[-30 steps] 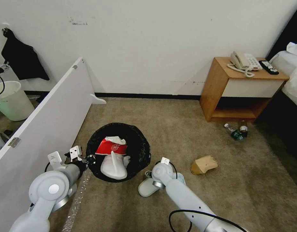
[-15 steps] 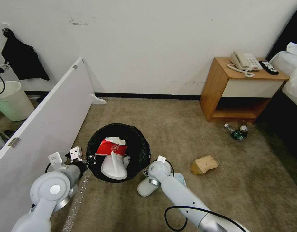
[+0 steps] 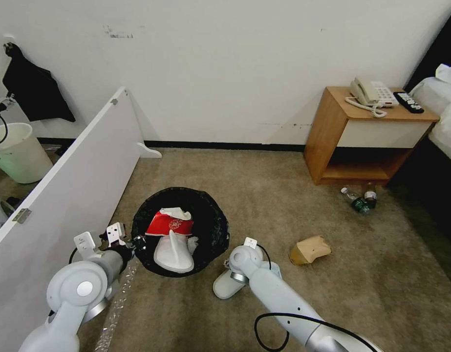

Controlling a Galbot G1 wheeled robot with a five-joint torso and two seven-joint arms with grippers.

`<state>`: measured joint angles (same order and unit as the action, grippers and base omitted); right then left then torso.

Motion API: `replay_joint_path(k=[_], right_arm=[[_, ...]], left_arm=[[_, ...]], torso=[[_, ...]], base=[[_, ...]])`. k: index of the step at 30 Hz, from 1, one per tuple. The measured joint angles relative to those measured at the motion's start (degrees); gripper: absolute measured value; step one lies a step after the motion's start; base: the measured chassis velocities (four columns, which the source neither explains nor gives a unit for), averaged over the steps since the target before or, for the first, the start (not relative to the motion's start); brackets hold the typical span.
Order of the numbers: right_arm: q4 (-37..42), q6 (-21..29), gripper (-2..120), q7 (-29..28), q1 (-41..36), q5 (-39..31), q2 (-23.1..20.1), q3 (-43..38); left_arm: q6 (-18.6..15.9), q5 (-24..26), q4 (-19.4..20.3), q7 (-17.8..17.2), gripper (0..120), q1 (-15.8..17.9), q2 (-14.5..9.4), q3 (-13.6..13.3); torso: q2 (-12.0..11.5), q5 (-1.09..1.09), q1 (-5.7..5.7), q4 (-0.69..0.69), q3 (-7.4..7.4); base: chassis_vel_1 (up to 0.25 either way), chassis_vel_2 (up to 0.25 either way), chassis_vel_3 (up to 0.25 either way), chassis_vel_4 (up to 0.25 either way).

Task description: Pick up the trash bin, then pick up the garbage from the floor and place it into the trash bin.

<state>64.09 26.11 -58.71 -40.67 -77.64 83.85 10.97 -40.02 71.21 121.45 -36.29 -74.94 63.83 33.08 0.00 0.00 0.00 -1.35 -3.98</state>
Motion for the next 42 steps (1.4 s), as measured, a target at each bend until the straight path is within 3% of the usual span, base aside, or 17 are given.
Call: replay_joint_path(k=[11,27,29,35,38,42], right_arm=[[1.3,-0.6,99,-0.5,-0.4,0.9,-0.9,1.3],[5.9,-2.6,46,-3.2,-1.1,-1.1,-2.9,4.8],[6.7,-2.8,33,-3.6,-1.3,-1.5,-3.4,5.0],[7.1,-3.1,13,-3.9,-1.5,-1.8,-4.0,4.9],[7.5,-3.2,5,-4.1,-1.6,-2.1,-4.3,4.9],[8.0,-3.4,3,-4.4,-1.6,-2.3,-4.6,5.0]], left_arm=[[0.2,-0.1,-0.4,0.3,0,0.1,-0.3,0.0],[0.3,-0.1,-0.1,0.5,0,-0.2,-0.7,-0.1],[0.3,-0.1,0.0,0.5,0,0.0,-0.7,-0.1],[0.3,-0.1,0.2,0.5,0,0.0,-0.9,0.0],[0.3,-0.1,0.4,0.5,0,-0.2,-1.0,0.1],[0.3,-0.1,0.6,0.5,0,-0.3,-1.1,0.2]], torso=[[0.0,-0.02,0.0,0.0,0.0],[0.0,-0.01,0.0,0.0,0.0],[0.0,-0.01,0.0,0.0,0.0],[0.0,-0.01,0.0,0.0,0.0],[0.0,-0.01,0.0,0.0,0.0],[0.0,0.0,0.0,0.01,0.0]], base=[[0.0,0.0,0.0,0.0],[0.0,0.0,0.0,0.0],[0.0,0.0,0.0,0.0],[0.0,0.0,0.0,0.0],[0.0,0.0,0.0,0.0],[0.0,0.0,0.0,0.0]])
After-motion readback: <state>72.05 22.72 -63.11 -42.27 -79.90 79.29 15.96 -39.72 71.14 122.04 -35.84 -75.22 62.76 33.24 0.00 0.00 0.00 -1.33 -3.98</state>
